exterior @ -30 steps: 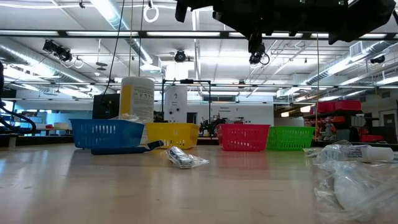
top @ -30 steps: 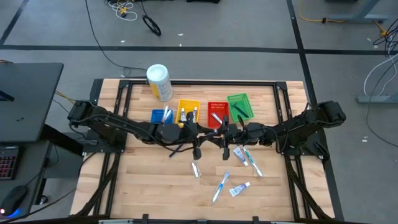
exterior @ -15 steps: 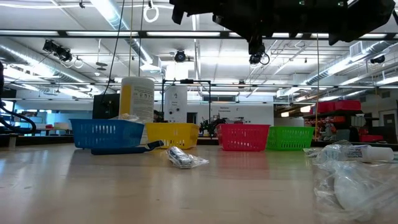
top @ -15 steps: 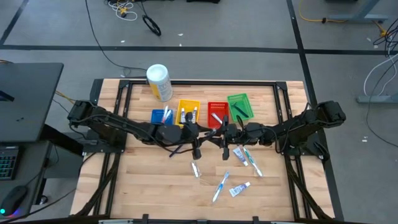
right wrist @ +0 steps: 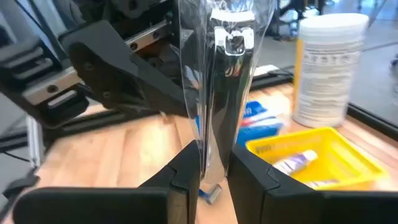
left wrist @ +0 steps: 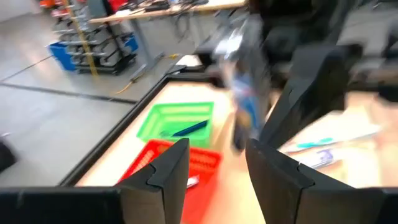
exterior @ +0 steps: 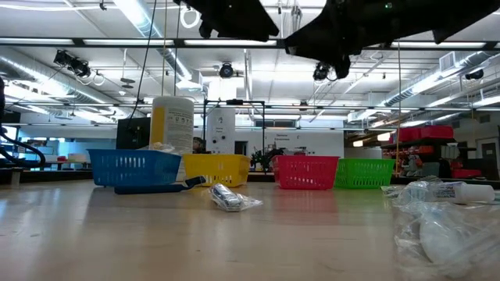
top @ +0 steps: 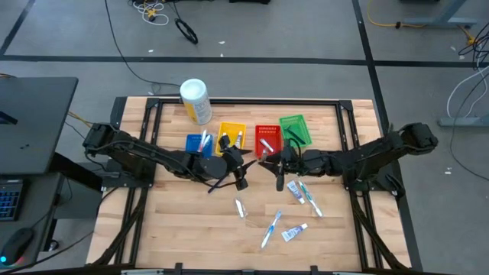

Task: Pick & Place Travel size toiletries
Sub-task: Put the silver nail cutter into the red bin, then put the blue razor into the green bin

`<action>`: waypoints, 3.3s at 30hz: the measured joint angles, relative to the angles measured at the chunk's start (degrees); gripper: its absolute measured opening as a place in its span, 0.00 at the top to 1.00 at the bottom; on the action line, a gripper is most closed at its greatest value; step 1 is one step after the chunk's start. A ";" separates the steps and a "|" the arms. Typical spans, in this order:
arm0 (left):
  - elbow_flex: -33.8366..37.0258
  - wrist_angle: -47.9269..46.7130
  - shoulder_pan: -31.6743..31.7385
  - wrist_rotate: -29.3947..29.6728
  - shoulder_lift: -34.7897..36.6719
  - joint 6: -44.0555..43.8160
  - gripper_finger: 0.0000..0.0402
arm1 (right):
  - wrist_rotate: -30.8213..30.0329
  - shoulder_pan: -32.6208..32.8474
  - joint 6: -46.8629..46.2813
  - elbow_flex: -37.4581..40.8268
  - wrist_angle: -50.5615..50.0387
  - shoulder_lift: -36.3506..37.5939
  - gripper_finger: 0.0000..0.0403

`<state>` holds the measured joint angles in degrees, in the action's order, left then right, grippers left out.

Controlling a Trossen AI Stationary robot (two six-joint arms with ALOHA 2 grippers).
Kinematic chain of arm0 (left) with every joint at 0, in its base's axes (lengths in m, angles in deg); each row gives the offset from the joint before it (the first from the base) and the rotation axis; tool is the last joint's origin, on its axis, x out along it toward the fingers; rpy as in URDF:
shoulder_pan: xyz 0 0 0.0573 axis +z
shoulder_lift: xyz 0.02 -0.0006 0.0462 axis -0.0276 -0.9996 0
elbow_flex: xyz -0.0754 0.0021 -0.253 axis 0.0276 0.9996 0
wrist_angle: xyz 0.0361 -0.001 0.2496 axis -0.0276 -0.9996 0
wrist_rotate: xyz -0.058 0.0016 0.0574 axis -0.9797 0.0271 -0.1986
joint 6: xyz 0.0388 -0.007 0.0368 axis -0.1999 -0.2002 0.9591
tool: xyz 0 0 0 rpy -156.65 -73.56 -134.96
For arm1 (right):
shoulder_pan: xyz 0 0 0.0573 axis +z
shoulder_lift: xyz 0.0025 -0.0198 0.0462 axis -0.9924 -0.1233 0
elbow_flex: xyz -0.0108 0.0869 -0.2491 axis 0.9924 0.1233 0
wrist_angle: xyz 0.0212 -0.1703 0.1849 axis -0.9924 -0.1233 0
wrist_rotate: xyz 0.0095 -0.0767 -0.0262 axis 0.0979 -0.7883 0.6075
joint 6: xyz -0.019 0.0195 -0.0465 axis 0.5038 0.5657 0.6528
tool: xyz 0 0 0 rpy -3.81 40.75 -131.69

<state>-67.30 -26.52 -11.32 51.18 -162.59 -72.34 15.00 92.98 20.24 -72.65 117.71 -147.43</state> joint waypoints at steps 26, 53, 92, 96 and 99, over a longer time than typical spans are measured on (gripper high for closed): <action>0.04 -6.62 0.00 1.78 0.00 -3.31 0.58 | 12.77 -23.71 -10.09 0.02 -24.68 -9.16 0.80; 0.09 -10.54 -0.17 -0.37 0.00 -5.46 0.59 | 14.36 -20.57 -0.36 -0.02 -26.45 1.20 0.56; 24.51 -11.85 -7.86 -6.42 0.00 -44.97 0.59 | 10.39 -6.60 -3.62 -0.02 -29.32 4.83 0.56; 24.65 -10.28 -7.72 -6.55 -1.06 -43.66 0.59 | 10.39 -6.60 -3.62 -0.02 -29.29 4.83 0.56; 24.25 -8.63 -7.72 -8.15 -2.39 -43.85 0.59 | 10.39 -6.60 -3.62 0.00 -29.16 4.81 0.56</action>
<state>-43.05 -35.15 -19.05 43.02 -164.97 -116.19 25.39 86.38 16.62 -72.65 88.54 -142.62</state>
